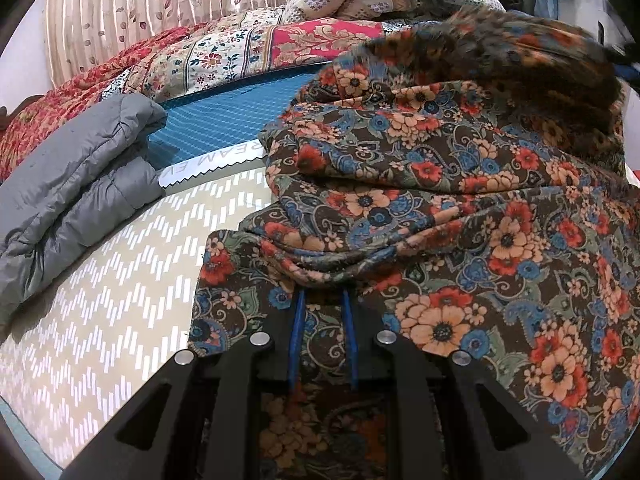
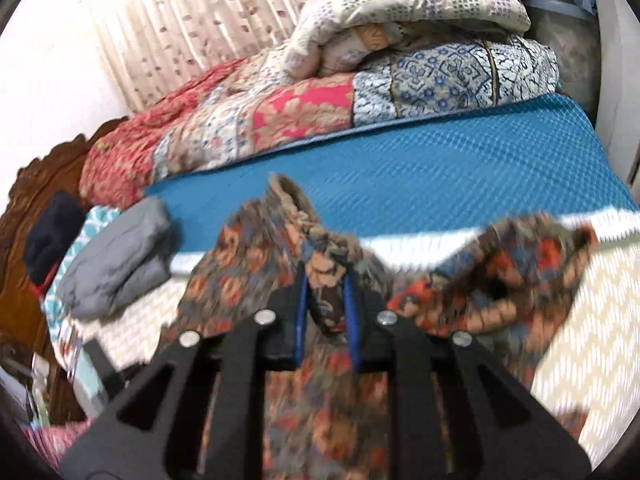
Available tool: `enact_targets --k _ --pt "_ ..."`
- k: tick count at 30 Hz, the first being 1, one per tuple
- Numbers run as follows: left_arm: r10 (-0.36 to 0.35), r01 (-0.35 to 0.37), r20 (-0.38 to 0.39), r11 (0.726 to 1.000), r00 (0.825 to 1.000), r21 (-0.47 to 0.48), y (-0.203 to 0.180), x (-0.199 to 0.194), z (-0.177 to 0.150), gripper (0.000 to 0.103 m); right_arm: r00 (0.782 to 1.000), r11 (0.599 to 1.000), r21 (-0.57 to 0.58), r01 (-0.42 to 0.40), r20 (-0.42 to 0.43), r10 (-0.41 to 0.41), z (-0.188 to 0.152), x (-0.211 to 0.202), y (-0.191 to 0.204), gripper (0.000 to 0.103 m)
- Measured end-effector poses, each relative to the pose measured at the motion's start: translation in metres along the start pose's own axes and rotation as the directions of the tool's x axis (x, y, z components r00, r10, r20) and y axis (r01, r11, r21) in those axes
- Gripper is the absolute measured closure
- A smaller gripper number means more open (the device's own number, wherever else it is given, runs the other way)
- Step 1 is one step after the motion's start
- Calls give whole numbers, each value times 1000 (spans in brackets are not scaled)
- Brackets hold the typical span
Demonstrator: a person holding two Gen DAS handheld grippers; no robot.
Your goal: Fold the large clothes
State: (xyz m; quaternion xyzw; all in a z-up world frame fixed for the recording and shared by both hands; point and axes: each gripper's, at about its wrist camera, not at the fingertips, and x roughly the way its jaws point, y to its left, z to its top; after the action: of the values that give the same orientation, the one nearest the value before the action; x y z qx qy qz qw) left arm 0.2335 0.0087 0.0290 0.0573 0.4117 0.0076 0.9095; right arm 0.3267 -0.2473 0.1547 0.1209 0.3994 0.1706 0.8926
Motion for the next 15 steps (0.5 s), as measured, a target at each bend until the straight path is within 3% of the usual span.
enact_targets --k 6,11,12,15 --pt "27 -27 -2 999 1000 25 -6 0 -1 99 1000 997 82 1 -16 0 -70 -37 -1 88" --pt "45 -43 -24 997 999 70 -11 -12 -2 100 999 994 110 20 -46 -15 -108 -46 -2 88" --pt "29 -26 -40 998 999 62 -9 -19 -3 100 999 994 108 27 -48 -21 -114 -49 -1 88" --pt "-145 141 -57 988 988 -70 20 -60 -14 100 999 994 104 31 -32 -28 -126 -64 1 88"
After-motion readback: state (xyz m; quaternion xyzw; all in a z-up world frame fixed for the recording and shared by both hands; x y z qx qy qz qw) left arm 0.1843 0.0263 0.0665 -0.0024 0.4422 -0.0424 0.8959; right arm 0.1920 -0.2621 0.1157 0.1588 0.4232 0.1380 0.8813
